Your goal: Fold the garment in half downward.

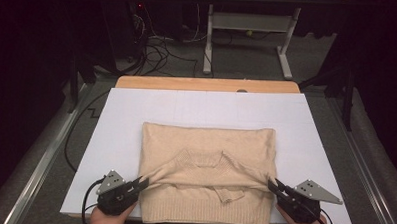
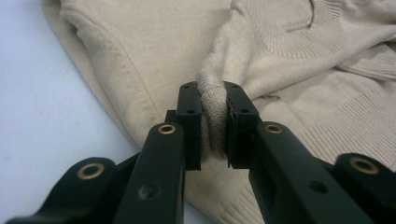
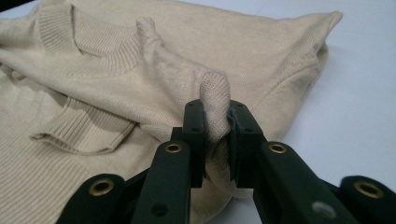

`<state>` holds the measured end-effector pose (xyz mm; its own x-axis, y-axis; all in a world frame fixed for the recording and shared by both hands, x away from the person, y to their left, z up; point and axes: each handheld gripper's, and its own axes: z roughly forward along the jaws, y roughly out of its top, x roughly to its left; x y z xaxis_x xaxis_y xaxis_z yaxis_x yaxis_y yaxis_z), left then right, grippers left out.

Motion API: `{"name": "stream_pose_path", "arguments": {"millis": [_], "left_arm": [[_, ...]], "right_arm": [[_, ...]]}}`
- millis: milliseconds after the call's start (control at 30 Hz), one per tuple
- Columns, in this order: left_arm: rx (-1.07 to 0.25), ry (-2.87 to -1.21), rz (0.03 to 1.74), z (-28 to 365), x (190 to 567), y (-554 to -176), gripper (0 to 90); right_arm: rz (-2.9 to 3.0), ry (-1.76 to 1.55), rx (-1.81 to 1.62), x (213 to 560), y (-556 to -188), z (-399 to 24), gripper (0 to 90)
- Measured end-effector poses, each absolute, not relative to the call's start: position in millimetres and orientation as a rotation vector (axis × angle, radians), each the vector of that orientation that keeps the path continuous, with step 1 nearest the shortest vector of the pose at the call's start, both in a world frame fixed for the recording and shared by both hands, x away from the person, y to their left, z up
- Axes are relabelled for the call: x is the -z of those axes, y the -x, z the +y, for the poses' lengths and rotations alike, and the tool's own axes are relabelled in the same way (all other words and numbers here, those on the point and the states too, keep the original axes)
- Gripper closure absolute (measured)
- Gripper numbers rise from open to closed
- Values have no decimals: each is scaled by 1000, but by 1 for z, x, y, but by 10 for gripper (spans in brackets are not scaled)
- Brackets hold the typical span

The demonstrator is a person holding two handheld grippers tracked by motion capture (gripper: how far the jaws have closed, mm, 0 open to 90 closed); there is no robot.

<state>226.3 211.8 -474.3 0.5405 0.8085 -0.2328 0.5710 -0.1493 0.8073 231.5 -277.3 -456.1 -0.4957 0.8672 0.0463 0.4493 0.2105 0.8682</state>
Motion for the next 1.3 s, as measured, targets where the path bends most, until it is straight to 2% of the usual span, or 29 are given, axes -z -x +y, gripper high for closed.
{"name": "stream_pose_path", "arguments": {"millis": [100,167,233,267,333,367,400,833,1300], "left_arm": [[-316,-1840,1132,212,474,-226,766],[-316,-1835,1129,211,473,-227,710],[-334,-1815,1138,210,470,-227,601],[-343,-1803,1141,209,467,-227,562],[-366,-1788,1133,208,460,-228,540],[-374,-1780,1126,206,456,-229,502],[-378,-1777,1115,204,451,-230,500],[-346,-1804,1065,151,425,-274,499],[-329,-1879,1184,112,437,-317,499]], "right_arm": [[2042,-1220,-1215,458,-232,-277,772],[2044,-1217,-1222,456,-232,-276,656],[2035,-1219,-1239,454,-233,-275,551],[2029,-1215,-1254,452,-233,-274,527],[2013,-1211,-1264,447,-233,-272,459],[2004,-1204,-1267,443,-234,-270,441],[2002,-1194,-1274,439,-235,-269,431],[2050,-1106,-1280,401,-270,-215,415],[2132,-1162,-1198,413,-313,-167,439]]}}
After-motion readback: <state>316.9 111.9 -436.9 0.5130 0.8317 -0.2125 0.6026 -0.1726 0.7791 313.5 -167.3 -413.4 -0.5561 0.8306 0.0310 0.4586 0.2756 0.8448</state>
